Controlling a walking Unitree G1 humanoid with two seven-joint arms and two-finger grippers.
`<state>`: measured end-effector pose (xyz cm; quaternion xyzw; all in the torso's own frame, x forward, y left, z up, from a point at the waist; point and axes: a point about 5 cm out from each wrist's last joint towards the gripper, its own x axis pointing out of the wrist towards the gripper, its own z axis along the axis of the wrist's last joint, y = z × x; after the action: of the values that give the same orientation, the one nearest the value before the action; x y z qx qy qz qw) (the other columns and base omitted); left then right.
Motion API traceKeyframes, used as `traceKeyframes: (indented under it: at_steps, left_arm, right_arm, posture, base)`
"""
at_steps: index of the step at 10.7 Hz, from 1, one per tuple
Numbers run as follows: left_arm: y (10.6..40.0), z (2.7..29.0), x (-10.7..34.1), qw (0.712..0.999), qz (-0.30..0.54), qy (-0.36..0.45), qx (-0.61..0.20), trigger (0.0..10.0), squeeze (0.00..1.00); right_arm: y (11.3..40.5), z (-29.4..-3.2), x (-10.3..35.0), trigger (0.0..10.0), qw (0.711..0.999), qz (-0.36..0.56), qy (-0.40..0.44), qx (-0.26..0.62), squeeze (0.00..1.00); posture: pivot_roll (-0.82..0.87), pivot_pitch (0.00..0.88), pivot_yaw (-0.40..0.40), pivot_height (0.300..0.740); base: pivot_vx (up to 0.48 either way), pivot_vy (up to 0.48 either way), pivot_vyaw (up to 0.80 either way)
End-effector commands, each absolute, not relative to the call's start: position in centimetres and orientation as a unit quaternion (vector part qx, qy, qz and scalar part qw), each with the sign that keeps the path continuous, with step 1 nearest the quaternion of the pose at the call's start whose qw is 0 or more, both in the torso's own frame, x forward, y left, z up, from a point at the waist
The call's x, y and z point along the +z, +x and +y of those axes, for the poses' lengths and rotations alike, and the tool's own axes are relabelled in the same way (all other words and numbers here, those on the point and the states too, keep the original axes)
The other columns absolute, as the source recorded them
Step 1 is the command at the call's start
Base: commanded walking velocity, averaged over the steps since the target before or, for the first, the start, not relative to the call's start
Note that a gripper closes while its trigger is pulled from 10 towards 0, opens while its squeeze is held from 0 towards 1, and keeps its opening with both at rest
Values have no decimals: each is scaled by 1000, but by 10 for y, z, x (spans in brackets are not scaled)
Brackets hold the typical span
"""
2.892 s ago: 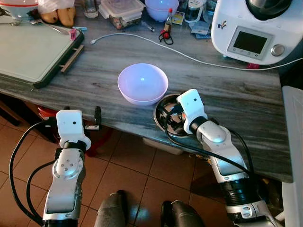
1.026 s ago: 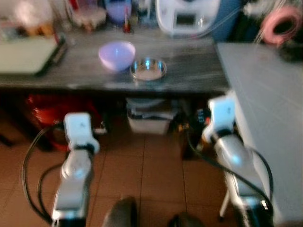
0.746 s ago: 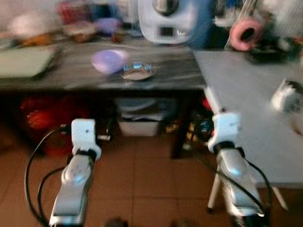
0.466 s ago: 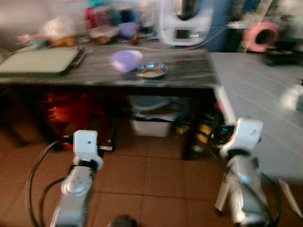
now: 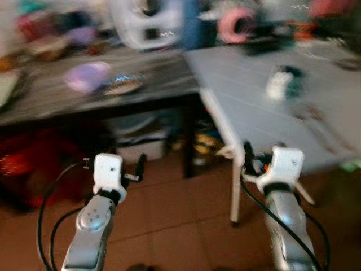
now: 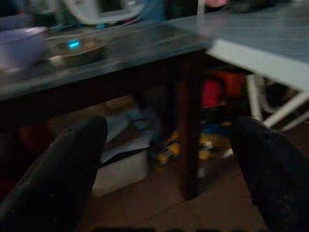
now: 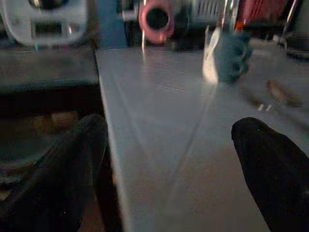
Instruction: Setting the table
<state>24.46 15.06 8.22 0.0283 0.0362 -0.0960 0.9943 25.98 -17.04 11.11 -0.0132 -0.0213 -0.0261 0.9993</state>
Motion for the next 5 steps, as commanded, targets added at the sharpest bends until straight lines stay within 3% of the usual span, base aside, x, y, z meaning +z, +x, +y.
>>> traceKeyframes:
  at_steps: [1,3,5]
  left_arm:
    - [247,145,86,993,29,28,-107,10000,0]
    - [246,142,90,994,28,28,-106,10000,0]
    - [249,146,93,994,28,31,-100,10000,0]
  right_arm:
    - [267,-165,119,10000,999,-35,-9,-6,0]
    - [270,-164,121,10000,999,-35,-4,3,0]
    - [267,-163,118,10000,1000,-25,-17,4,0]
  posture:
    - [-21,13,55,740]
    - [-4,46,43,740]
    - [0,74,31,740]
  base:
    - [0,-480,0]
    - [0,-471,0]
    - [0,-465,800]
